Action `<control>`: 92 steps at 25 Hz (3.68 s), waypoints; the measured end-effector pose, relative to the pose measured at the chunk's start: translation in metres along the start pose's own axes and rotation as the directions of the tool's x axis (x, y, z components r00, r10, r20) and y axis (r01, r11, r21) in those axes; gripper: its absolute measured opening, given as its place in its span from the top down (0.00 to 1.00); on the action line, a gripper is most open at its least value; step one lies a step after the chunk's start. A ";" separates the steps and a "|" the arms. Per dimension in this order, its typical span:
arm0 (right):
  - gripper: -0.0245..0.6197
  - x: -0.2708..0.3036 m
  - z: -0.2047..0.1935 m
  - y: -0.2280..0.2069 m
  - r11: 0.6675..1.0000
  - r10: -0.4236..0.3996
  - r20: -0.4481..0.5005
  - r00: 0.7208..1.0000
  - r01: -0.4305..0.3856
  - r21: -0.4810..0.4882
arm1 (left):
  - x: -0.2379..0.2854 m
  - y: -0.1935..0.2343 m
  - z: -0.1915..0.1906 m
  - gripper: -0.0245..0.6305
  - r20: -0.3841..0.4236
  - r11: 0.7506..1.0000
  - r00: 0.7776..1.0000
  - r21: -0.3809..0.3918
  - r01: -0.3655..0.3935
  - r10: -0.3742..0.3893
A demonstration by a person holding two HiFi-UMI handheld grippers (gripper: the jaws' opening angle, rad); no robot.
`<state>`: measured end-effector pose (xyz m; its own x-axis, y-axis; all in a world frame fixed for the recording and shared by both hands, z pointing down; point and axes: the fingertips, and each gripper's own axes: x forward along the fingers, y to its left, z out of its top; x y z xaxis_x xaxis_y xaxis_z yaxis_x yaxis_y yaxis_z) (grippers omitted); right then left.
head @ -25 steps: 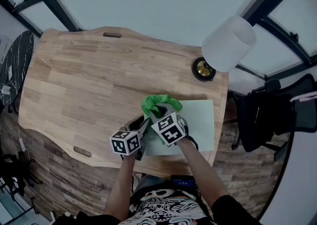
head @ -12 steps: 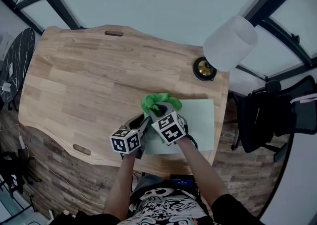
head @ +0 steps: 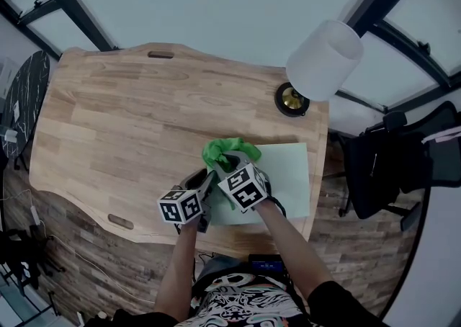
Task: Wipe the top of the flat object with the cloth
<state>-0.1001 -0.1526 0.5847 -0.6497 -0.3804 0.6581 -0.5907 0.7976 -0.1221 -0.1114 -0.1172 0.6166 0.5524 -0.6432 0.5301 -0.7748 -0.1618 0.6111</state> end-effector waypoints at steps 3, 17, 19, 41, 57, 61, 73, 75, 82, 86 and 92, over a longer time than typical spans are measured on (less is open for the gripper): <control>0.85 -0.001 -0.001 0.001 1.000 0.001 0.003 1.000 -0.001 -0.003 | 0.000 0.000 0.000 0.76 0.001 1.000 1.000 0.000 0.004 -0.004; 0.85 -0.016 -0.018 0.009 0.999 -0.029 0.000 1.000 0.029 0.028 | 0.002 0.002 0.001 0.75 0.005 1.000 1.000 0.015 0.023 -0.023; 0.85 -0.019 -0.023 0.012 0.998 -0.035 -0.004 0.999 0.035 0.043 | 0.002 0.002 0.000 0.75 0.010 1.000 1.000 0.018 0.024 -0.025; 0.85 -0.047 -0.056 0.045 0.996 -0.036 -0.035 0.999 0.038 0.074 | 0.005 0.004 0.005 0.75 0.048 0.999 0.999 0.028 0.016 -0.018; 0.85 -0.057 -0.075 0.082 0.995 0.023 -0.074 0.997 -0.016 0.094 | 0.002 0.007 0.005 0.75 0.072 0.998 0.997 0.068 -0.016 0.011; 0.85 -0.059 -0.078 0.088 0.995 0.051 -0.071 0.996 -0.044 0.094 | 0.001 0.007 0.004 0.75 0.081 0.997 0.997 0.072 -0.023 0.017; 0.85 -0.060 -0.085 0.105 0.987 0.117 -0.134 0.984 -0.100 0.127 | 0.002 0.007 0.006 0.76 0.079 0.994 0.996 0.098 -0.044 0.036; 0.85 -0.060 -0.082 0.113 0.988 0.135 -0.142 0.981 -0.123 0.090 | 0.001 0.007 0.005 0.76 0.080 0.994 0.996 0.098 -0.046 0.038; 0.85 -0.060 -0.085 0.116 0.984 0.153 -0.136 0.979 -0.138 0.112 | 0.001 0.008 0.006 0.76 0.078 0.994 0.996 0.102 -0.051 0.043; 0.85 -0.061 -0.080 0.118 0.988 0.146 -0.124 0.981 -0.137 0.076 | 0.001 0.009 0.008 0.76 0.083 0.995 0.996 0.094 -0.044 0.037; 0.85 -0.061 -0.082 0.119 0.993 0.109 -0.120 0.987 -0.102 0.057 | 0.000 0.010 0.006 0.76 0.082 0.994 0.996 0.095 -0.048 0.040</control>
<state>-0.0920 0.0037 0.5911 -0.6480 -0.2328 0.7252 -0.5472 0.8046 -0.2307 -0.1205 -0.1233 0.6192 0.4940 -0.7083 0.5042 -0.8259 -0.2010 0.5268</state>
